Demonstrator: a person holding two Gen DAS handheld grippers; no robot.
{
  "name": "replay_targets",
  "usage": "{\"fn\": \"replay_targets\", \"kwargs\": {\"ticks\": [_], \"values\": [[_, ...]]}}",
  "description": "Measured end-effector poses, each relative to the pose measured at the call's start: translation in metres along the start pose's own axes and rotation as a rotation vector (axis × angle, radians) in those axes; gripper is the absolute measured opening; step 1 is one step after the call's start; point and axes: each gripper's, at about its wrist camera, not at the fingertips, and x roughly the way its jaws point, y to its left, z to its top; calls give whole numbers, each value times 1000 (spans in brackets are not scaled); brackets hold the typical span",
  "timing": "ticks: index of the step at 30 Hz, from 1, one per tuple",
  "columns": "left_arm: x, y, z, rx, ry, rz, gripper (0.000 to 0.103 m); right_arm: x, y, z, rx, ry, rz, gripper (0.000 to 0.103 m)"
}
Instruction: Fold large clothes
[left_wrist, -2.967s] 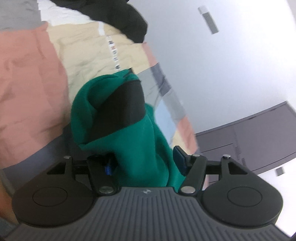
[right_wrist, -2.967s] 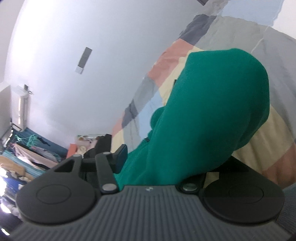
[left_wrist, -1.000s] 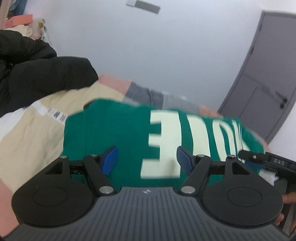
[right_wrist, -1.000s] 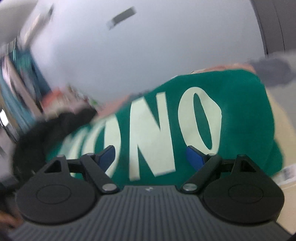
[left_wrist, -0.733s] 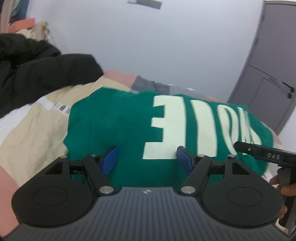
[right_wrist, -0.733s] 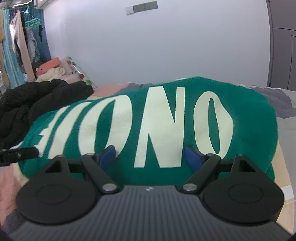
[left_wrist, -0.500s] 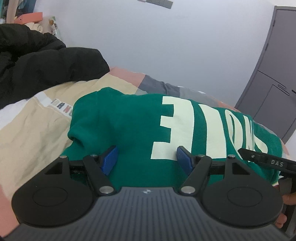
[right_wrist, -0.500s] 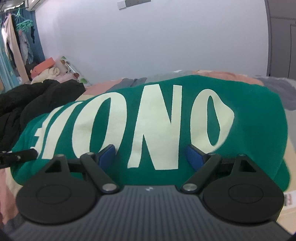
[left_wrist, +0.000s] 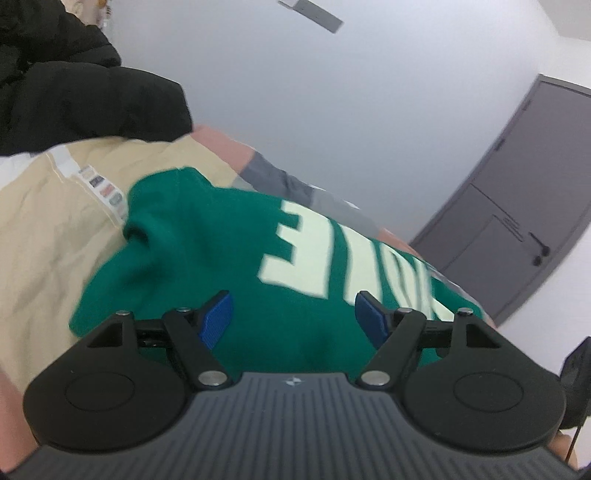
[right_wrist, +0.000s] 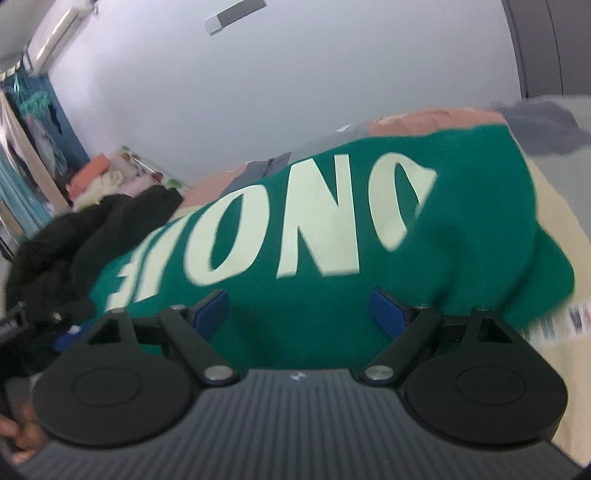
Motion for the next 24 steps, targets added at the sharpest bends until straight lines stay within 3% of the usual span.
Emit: {"fn": "replay_targets", "kwargs": {"ticks": [4,8,13,18,19,21,24], "values": [[-8,-6,-20,-49,80,-38,79,-16,-8,-9,100,38,60,86],[1,7,-32,-192,172,-51,79,-20,-31,-20,252,82,71,83],[14,35,-27,-339,150,-24,77,-13,-62,-28,413,113,69,80],[18,49,-14,-402,69,-54,45,-3,-81,-19,507,55,64,63],[17,50,-11,-395,55,-62,41,-1,-83,-17,514,40,65,54],[18,46,-1,-347,30,-78,28,1,-85,-11,507,18,86,41],[14,37,15,-260,-38,-126,23,-2,-81,-3,483,-23,123,30]]}}
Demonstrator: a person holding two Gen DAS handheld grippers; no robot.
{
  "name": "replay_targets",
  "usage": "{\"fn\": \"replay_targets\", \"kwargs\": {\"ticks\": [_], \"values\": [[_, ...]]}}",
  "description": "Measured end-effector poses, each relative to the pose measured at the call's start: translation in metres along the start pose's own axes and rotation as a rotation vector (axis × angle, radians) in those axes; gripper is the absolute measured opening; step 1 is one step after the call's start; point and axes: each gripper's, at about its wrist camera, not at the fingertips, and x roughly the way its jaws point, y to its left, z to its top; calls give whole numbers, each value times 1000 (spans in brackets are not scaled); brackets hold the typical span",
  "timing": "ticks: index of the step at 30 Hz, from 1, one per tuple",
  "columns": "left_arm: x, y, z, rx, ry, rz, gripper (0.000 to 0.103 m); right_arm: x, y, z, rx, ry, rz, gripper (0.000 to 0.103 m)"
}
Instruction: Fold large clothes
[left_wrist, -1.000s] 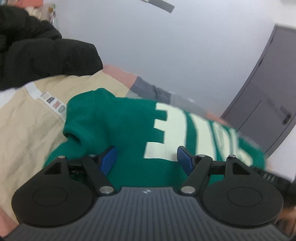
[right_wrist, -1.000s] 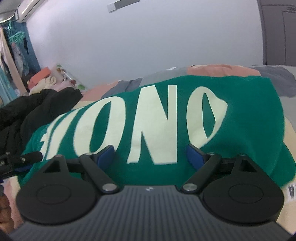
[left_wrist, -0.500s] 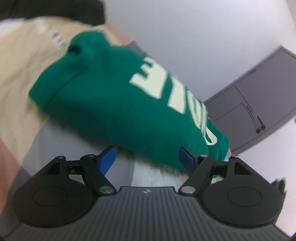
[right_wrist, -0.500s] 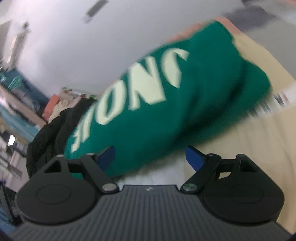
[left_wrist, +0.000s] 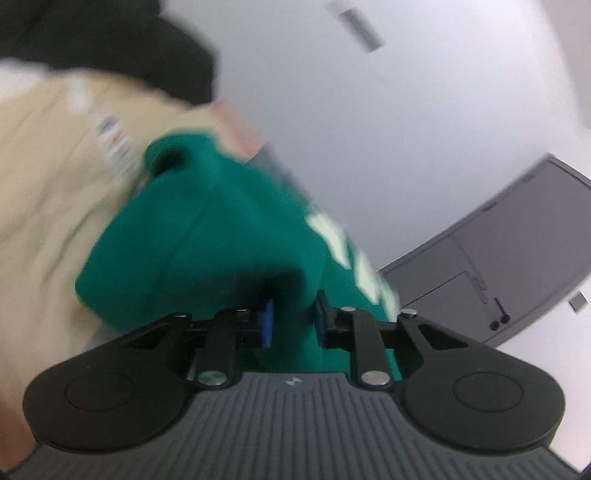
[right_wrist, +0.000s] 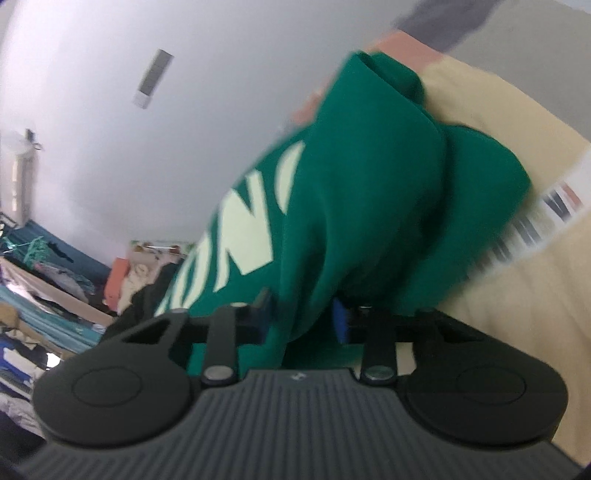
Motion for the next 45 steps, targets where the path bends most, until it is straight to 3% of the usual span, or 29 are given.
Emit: {"fn": "replay_targets", "kwargs": {"ticks": [3,5,8,11,14,17,19,20,21,22,23,24,25,28,33,38,41,43,45], "values": [[4,-7,13,39,-19,-20,21,-1,3,2,-16,-19,46,13],[8,-4,17,44,-4,8,19,0,3,2,-14,-12,76,9],[15,12,12,-24,46,79,17,-1,9,-2,-56,-10,73,8],[25,29,2,-68,98,149,17,4,9,-10,-84,40,13,8],[22,36,-6,-118,107,159,17,11,2,-19,-84,108,-57,8],[13,31,-8,-137,94,153,21,5,2,-22,-68,116,-57,9],[9,29,-10,-169,98,153,49,-3,2,-20,-39,86,-39,12],[8,29,-12,-192,113,150,78,-4,1,-18,-26,77,-34,18],[7,31,-15,-224,125,141,95,-5,0,-17,-7,72,-39,25],[13,39,-13,-258,139,128,96,-6,-1,-18,16,72,-52,46],[13,43,-15,-296,154,110,97,-7,-4,-21,40,73,-57,74],[15,48,-18,-340,164,91,98,-7,-9,-22,75,71,-46,85],[17,50,-21,-375,162,89,99,-6,-15,-22,119,65,-30,90],[22,64,-26,-459,115,104,102,-1,-25,-21,212,54,-31,89],[25,83,-29,-585,32,59,102,12,-48,-15,355,-4,-37,90],[35,86,-22,-607,17,45,103,28,-56,-4,392,-48,-48,91],[37,91,-15,-615,-1,-12,103,37,-52,2,411,-87,-43,92],[40,90,-11,-631,-21,-77,103,37,-49,6,421,-119,2,92],[43,92,-8,-655,-20,-88,103,36,-44,11,392,-140,46,92]]}}
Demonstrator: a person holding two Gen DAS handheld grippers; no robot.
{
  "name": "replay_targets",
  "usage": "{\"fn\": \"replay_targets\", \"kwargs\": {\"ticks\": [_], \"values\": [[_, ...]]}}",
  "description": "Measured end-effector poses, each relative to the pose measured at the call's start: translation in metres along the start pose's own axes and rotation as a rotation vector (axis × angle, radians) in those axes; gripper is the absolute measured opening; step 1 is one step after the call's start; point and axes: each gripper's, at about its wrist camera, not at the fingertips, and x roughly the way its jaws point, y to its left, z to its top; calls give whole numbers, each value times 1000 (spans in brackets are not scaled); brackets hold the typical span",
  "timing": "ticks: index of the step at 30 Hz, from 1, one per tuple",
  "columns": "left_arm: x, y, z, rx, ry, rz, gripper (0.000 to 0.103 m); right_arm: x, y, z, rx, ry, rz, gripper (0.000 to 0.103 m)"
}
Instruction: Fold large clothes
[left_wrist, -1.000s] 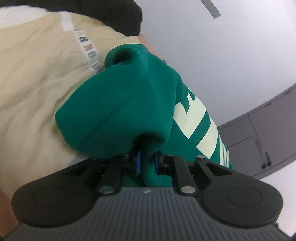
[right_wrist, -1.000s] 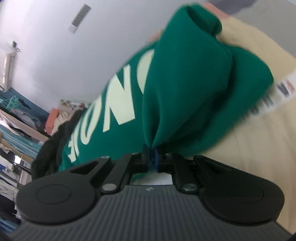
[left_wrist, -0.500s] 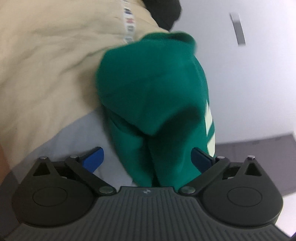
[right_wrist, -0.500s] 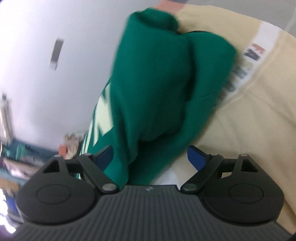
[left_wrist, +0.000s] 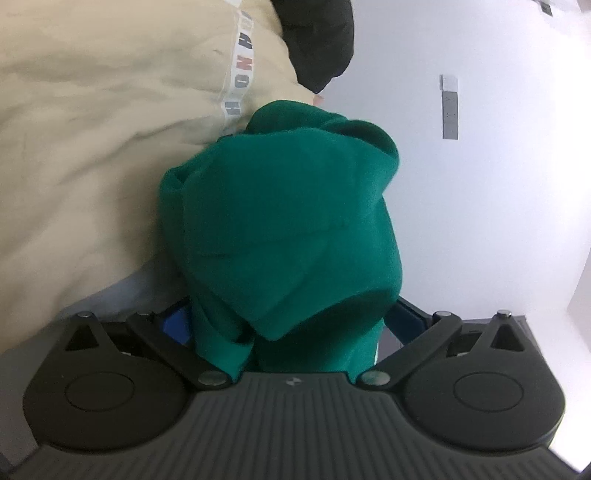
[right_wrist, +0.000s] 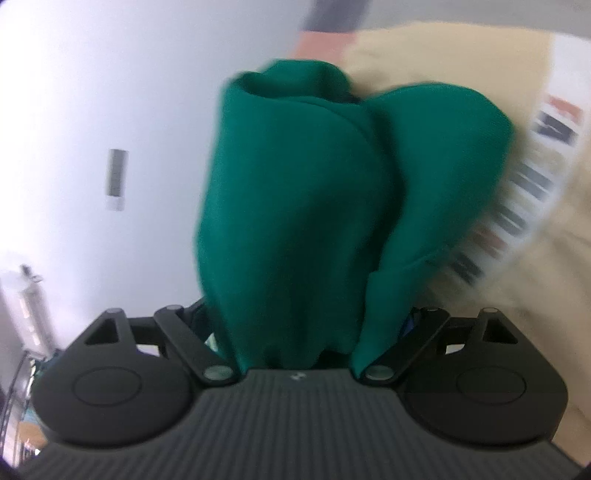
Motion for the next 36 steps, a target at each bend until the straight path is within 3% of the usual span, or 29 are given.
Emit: {"fn": "replay_targets", "kwargs": {"ticks": [2,8,12,15,19,25,28,30,36], "values": [[3,-1,3,-8,-8,-4,103,3,0,-3,-10,4,-1,92],[7,-11,4,-42,-38,-75,103,28,-11,-5,-66,43,-117,93],[10,-14,8,-61,-50,-25,103,37,6,-14,-182,76,-149,95],[23,-5,14,-109,-67,21,103,36,2,-13,-152,72,-125,95],[30,0,16,-176,-91,28,103,32,-8,-5,-46,37,-64,95],[34,-6,14,-113,-99,76,102,53,-8,-1,-30,-24,-52,96],[36,-8,15,-83,-96,109,94,66,1,-3,-58,-42,-80,96],[38,-8,15,-60,-94,124,83,72,6,-1,-86,-21,-86,95],[28,-16,5,67,-110,146,59,70,5,9,-103,12,8,53]]}}
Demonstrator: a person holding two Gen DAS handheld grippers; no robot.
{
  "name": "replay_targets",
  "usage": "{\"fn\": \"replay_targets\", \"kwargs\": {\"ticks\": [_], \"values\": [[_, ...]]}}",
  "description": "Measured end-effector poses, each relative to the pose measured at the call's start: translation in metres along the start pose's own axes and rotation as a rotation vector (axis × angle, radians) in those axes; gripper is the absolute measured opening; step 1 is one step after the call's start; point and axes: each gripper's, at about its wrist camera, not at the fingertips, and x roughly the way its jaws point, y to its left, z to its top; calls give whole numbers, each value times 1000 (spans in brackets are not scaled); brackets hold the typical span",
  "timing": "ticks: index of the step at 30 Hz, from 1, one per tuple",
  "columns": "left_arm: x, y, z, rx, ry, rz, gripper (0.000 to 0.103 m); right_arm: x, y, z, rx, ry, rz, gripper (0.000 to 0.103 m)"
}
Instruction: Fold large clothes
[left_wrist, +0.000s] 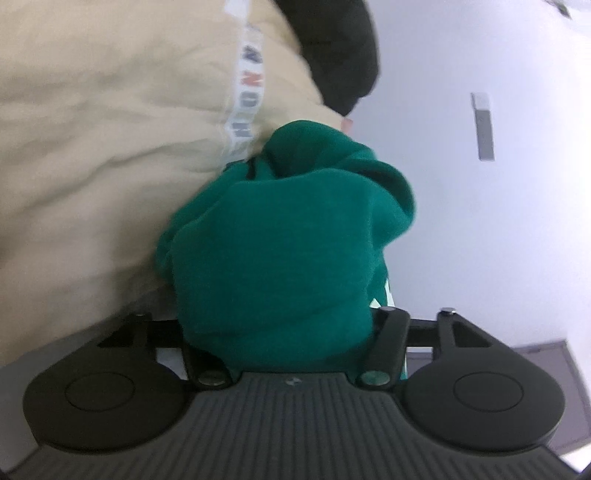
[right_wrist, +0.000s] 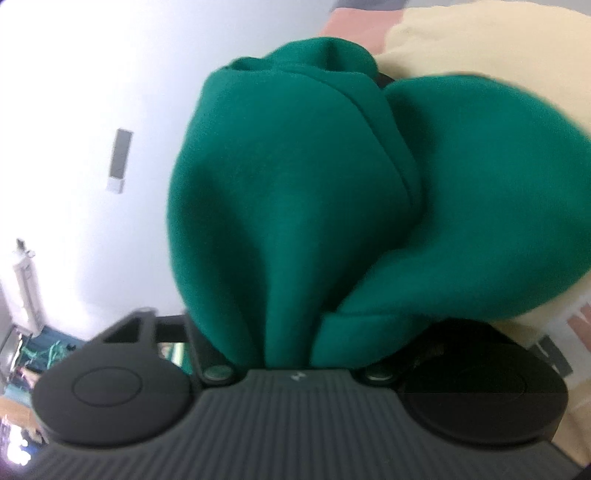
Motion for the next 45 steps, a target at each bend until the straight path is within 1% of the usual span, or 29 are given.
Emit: {"fn": "replay_targets", "kwargs": {"ticks": [1,2,6,9,13,18,21,22,27,28,31,33,34,38,43,45], "values": [[-2,-2,-2,38,-3,-2,57,-2,1,1,-10,-2,17,47],[-5,-4,-5,74,-8,-7,53,-4,1,2,-16,-2,28,44],[-18,-13,-11,172,-15,-14,41,-17,4,4,-46,-5,79,39],[-28,-20,-13,226,-16,-15,36,-20,6,8,-90,-7,100,38],[-50,-21,-23,257,-1,-17,35,-31,14,10,-145,-8,108,38],[-81,-23,-36,268,37,-11,34,-59,26,7,-207,-12,104,38],[-102,-17,-46,248,63,-41,34,-80,32,6,-225,-15,114,38],[-108,-16,-49,244,73,-49,34,-80,35,8,-227,-15,116,38],[-134,-28,-71,300,95,-60,34,-104,36,16,-249,-15,122,38],[-140,-31,-77,307,101,-69,34,-105,33,21,-254,-17,125,38],[-149,-43,-93,316,119,-100,34,-128,24,26,-242,-30,152,38],[-152,-57,-104,351,131,-122,34,-139,23,38,-227,-47,181,38],[-152,-65,-110,364,137,-134,34,-135,27,39,-225,-54,193,38],[-146,-97,-131,379,151,-184,34,-145,36,73,-239,-94,242,38],[-122,-152,-157,383,165,-224,34,-155,57,124,-281,-141,274,38],[-110,-178,-168,400,165,-246,34,-157,65,150,-292,-159,286,38]]}}
